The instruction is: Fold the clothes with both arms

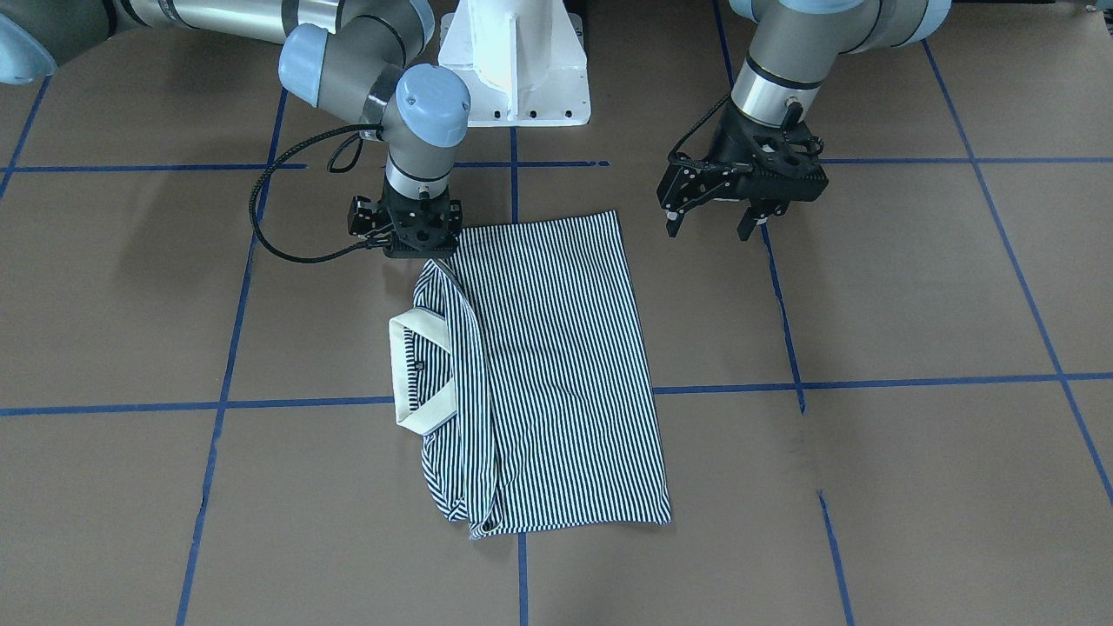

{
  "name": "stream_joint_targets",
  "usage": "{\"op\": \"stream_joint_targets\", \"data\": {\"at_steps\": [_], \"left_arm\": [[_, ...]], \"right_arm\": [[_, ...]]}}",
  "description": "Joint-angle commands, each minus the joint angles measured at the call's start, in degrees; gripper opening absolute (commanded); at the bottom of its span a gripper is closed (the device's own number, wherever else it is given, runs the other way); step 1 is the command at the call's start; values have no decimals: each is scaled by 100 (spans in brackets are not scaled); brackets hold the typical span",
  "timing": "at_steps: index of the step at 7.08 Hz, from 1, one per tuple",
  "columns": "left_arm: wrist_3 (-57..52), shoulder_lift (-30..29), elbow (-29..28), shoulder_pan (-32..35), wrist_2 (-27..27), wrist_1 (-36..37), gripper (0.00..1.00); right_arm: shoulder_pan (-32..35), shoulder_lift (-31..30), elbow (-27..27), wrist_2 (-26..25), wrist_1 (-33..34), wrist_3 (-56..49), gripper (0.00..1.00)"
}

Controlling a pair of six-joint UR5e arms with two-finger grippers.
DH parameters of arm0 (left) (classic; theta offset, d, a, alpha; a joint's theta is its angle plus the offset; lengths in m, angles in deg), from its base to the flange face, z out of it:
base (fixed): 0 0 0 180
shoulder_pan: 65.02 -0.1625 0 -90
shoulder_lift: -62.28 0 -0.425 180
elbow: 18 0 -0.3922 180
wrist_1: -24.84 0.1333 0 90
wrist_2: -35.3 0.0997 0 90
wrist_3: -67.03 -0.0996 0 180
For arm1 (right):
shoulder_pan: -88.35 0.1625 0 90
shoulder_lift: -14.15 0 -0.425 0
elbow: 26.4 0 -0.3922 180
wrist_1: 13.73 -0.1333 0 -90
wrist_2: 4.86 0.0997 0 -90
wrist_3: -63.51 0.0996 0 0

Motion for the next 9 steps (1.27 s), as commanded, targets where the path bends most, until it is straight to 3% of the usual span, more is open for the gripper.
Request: {"op": "stream_joint_targets", "data": {"at_steps": [1,4,6,9], "left_arm": [[158,-42,-6,-123,9,-10,100],[150,-24,116,-106,9,8,100],[98,11,117,-80,9,17,100],[97,19,169,-71,0,34,100]], "right_arm": [[231,-293,54,-4,-7,-188,100],[408,326,10,31,-60,-619,100],[408,1107,-863,-4,-112,-777,100],[382,1200,-1299,-13,-245,-910,100]]}}
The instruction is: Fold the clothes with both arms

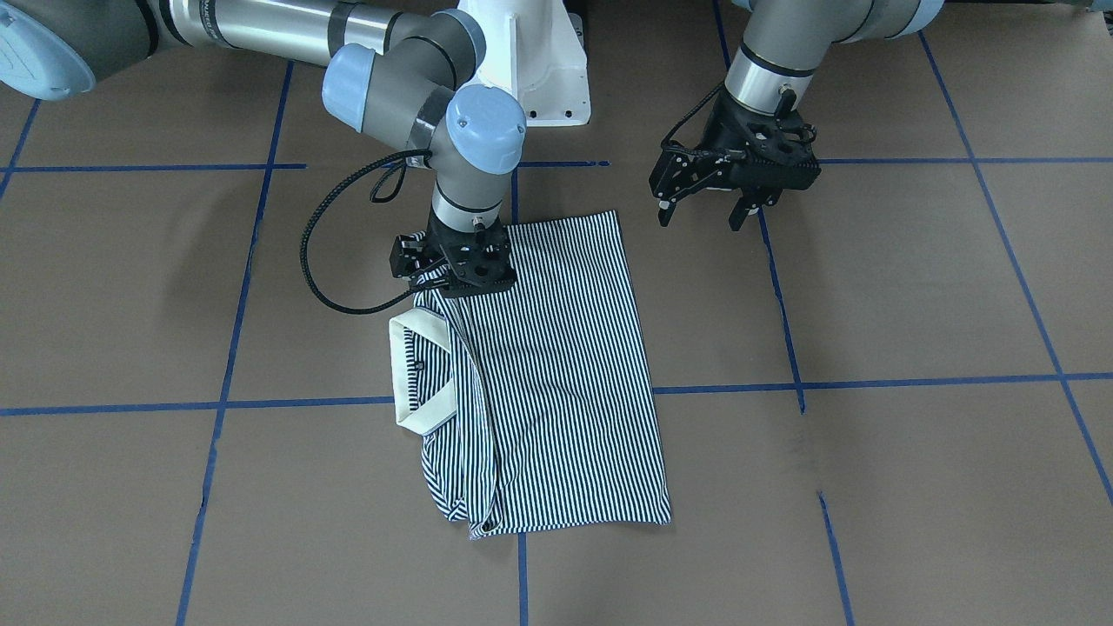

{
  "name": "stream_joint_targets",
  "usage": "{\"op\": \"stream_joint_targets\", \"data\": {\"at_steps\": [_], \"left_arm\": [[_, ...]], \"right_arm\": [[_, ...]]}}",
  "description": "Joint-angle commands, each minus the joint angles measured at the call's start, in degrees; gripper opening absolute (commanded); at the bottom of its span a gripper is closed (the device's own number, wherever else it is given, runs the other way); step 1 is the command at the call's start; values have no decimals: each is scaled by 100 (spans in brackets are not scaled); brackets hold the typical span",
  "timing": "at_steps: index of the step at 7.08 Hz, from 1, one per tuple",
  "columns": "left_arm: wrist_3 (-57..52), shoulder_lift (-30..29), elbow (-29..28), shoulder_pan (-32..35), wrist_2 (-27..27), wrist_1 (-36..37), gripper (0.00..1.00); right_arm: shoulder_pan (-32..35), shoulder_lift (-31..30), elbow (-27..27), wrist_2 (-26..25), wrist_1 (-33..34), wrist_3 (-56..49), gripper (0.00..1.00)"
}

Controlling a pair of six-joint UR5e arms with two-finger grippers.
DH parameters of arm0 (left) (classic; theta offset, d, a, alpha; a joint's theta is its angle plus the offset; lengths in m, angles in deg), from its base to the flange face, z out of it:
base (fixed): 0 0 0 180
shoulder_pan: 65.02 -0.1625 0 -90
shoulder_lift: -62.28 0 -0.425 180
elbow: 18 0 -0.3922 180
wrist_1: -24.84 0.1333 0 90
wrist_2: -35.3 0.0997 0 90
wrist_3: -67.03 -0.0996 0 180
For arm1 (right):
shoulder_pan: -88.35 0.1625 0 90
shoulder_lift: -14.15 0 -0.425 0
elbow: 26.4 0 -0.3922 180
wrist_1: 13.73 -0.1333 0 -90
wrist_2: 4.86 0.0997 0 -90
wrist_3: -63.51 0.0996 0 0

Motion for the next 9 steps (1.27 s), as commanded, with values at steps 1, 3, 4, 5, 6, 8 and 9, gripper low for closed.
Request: {"op": "stream_joint_targets", "data": {"at_steps": [1,3,4,5,6,8,9], "left_arm": [[8,9,6,-5,-3,4,100],[17,0,-3,-23,-3,-5,100],[8,9,-3,-23,-12,-5,100],[8,0,-3,-23,-12,-5,100],[8,-9,6,-23,-12,-5,100],[8,-26,6,-23,-12,-5,100],[8,-26,6,-23,-12,-5,100]], "right_arm": [[-1,8,-278,-74,-23,-149,100],[-1,8,-297,-136,-23,-317,100],[-1,17,-297,-127,-23,-317,100],[-1,0,-341,-127,-23,-326,100],[-10,-27,-341,-136,-23,-326,100],[-27,-18,-394,-127,-23,-317,100],[-45,-10,-402,-127,-32,-317,100]]}}
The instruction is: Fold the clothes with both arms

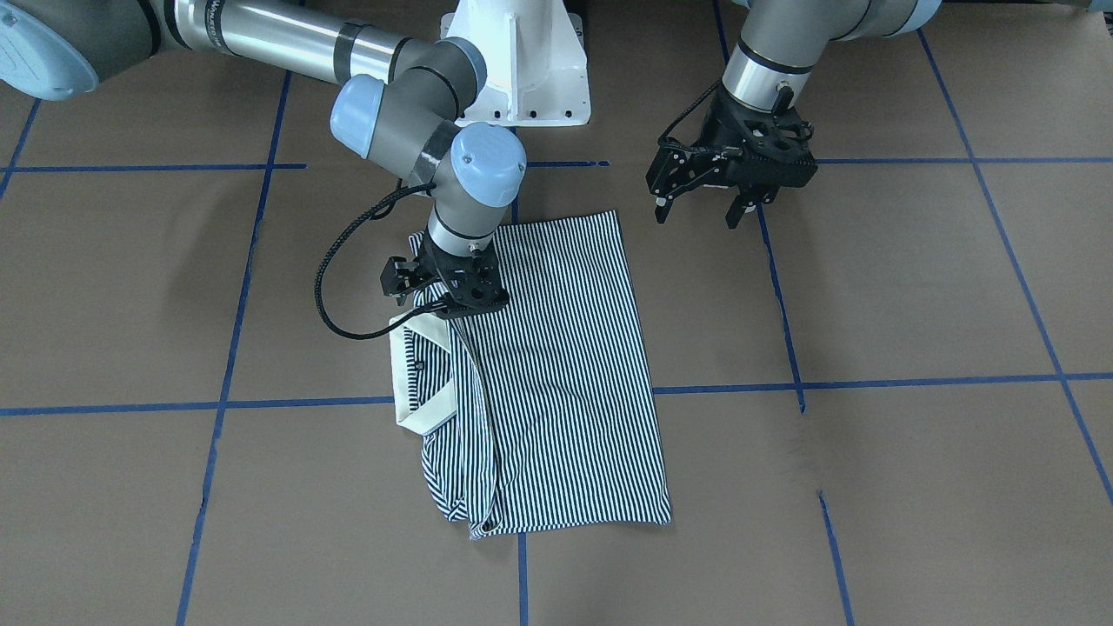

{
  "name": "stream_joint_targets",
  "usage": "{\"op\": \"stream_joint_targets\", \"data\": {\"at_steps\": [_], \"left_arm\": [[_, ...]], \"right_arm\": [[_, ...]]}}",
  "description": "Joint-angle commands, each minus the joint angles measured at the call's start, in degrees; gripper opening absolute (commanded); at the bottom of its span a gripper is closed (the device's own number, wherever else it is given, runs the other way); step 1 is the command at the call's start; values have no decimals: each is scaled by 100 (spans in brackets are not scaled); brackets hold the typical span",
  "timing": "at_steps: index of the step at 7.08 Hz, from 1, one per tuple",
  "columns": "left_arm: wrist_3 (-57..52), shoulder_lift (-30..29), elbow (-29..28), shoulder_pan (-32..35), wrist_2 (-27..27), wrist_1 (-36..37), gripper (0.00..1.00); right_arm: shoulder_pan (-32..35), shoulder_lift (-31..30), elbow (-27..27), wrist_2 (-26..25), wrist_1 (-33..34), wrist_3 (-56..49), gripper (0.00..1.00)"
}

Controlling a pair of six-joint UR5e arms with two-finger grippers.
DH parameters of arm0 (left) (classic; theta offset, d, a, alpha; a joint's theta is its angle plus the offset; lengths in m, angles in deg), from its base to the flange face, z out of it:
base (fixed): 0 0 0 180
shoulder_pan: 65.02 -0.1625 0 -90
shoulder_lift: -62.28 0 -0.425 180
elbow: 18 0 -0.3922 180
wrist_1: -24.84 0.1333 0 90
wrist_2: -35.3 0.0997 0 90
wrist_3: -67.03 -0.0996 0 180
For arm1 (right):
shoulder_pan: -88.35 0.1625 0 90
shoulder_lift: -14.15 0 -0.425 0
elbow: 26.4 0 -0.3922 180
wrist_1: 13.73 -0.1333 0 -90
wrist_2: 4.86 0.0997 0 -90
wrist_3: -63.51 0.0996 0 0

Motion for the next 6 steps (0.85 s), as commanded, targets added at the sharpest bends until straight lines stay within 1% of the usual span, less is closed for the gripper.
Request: {"op": "stream_joint_targets", "data": {"at_steps": [1,3,4,5,6], "left_arm": [[0,-4,1,0,0,0,100],[0,-21,1,-9,0,0,100],[17,-30,1,-9,-9,0,100],[35,-30,1,-18,-18,0,100],[35,-39,1,-18,-18,0,100]], "right_arm": [[-29,17,-70,1,-33,3,100],[-20,-27,-71,-17,-24,-5,100],[84,-45,-71,-17,-24,-23,100],[259,-149,-53,-8,-7,-223,100],[548,-403,43,35,2,-425,100]]}}
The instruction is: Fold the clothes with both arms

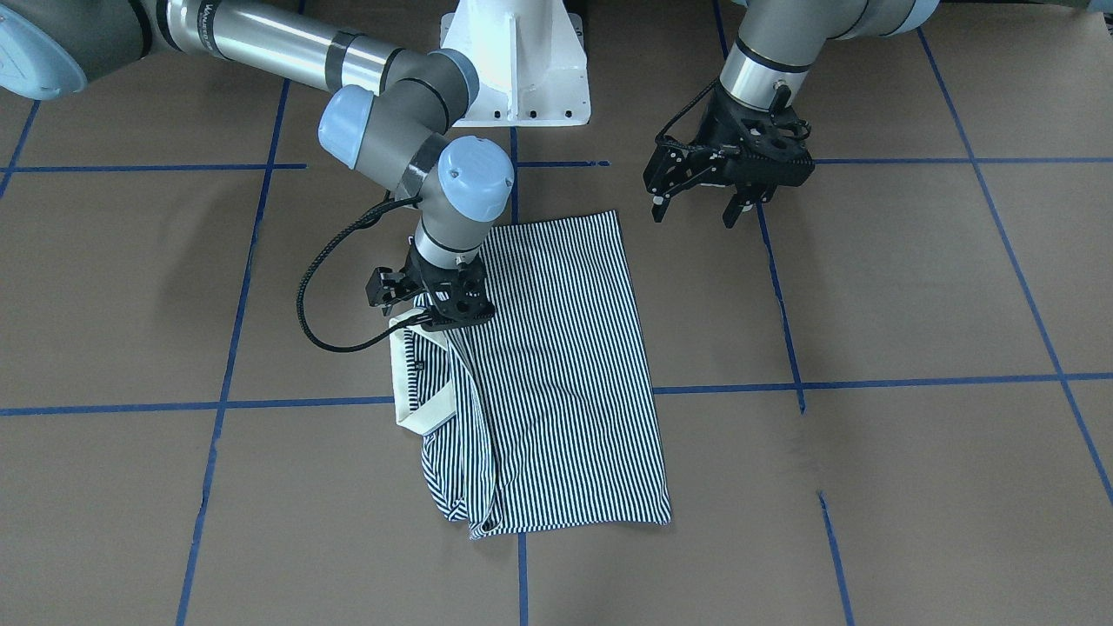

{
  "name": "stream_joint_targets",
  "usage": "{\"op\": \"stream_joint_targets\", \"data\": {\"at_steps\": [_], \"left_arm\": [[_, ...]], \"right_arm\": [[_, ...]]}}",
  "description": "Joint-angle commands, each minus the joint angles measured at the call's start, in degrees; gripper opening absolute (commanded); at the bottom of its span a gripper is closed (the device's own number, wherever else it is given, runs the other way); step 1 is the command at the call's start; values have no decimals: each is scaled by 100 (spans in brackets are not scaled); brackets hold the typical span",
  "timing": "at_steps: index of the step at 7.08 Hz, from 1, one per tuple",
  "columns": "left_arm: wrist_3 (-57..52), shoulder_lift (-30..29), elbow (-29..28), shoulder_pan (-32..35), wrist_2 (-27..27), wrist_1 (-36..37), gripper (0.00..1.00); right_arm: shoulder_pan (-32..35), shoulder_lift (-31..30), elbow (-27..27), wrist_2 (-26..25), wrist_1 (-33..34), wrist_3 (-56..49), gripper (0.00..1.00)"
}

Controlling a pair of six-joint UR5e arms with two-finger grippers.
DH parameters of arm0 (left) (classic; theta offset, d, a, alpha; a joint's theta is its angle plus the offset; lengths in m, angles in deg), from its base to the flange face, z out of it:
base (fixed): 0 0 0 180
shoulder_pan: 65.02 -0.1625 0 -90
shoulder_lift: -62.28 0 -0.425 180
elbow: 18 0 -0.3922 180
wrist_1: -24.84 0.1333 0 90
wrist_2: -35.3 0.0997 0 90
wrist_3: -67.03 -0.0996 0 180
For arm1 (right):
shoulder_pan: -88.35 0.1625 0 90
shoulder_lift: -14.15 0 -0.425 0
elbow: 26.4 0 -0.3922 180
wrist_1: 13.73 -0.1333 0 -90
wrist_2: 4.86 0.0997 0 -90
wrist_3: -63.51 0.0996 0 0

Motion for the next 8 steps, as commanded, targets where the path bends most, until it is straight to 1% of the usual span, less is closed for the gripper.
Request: {"op": "stream_joint_targets", "data": {"at_steps": [1,2,3,4,5,6,7,8], "left_arm": [[8,-8,0,-4,-4,0,100],[8,-26,0,-4,4,0,100],[8,-43,17,5,5,0,100],[-1,-61,18,5,5,9,100],[-36,-52,18,49,-13,9,100],[-62,-44,9,136,-48,18,100],[-71,-17,9,189,-48,18,100],[-71,9,9,198,-57,26,100]], "right_arm": [[667,-798,405,20,-12,-779,100],[967,-1029,660,29,-21,-1245,100],[1057,-823,602,63,-39,-1250,100],[1075,-464,488,64,-56,-1189,100],[1066,166,-166,64,-344,-1032,100],[1058,720,-1077,64,-938,-830,100],[1023,1152,-1774,55,-1397,-767,100],[927,1252,-2059,29,-1610,-784,100]]}}
